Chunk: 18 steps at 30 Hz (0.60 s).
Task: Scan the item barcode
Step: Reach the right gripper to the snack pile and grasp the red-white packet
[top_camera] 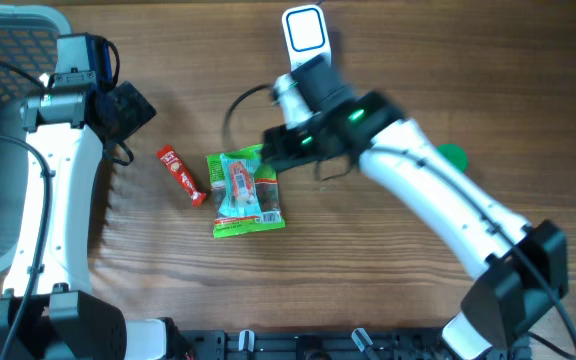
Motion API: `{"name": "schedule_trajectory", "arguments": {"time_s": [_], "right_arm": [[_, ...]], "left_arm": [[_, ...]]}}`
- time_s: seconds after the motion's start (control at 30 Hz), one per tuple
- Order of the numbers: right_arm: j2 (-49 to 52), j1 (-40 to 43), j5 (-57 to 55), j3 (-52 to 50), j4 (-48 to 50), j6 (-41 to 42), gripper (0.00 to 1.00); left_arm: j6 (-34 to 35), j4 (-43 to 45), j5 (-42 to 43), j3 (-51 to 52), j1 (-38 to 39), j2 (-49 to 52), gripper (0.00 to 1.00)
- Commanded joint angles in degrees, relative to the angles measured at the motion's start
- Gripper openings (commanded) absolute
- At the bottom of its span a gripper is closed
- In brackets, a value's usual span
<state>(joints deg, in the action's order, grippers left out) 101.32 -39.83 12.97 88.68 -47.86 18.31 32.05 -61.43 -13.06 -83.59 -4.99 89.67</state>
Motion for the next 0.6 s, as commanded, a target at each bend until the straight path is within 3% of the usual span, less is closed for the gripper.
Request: {"name": "schedule_trajectory", "arguments": {"time_s": [0.0,0.3,0.4,0.47,0.57], "right_arm": [[1.9,-6.4,-13.4,-0.3,2.9,6.3,0.69],[10.7,-11.0,-14.0,-0.3,8.9,7.8,0.69],[11.8,-11.2,-12.2,-0.3,9.7,8.3,0.63],[12.5,-11.2,-12.0,-0.3,9.7,9.1,0.52],[13.5,-11.2,-11.7,-0.3,9.2,9.3,0.45]], "left_arm": [[-0.3,0.2,-0.9,-0.8,-0.5,-0.3,1.0],[-0.3,0.2,-0.9,-0.8,-0.5,-0.3,1.0],[-0.3,0.2,-0.9,-0.8,-0.5,-0.3,1.0],[-0.3,0.2,-0.9,-0.8,-0.5,-0.3,1.0],[-0.3,0.2,-0.9,-0.8,-0.5,-0.3,1.0]]}}
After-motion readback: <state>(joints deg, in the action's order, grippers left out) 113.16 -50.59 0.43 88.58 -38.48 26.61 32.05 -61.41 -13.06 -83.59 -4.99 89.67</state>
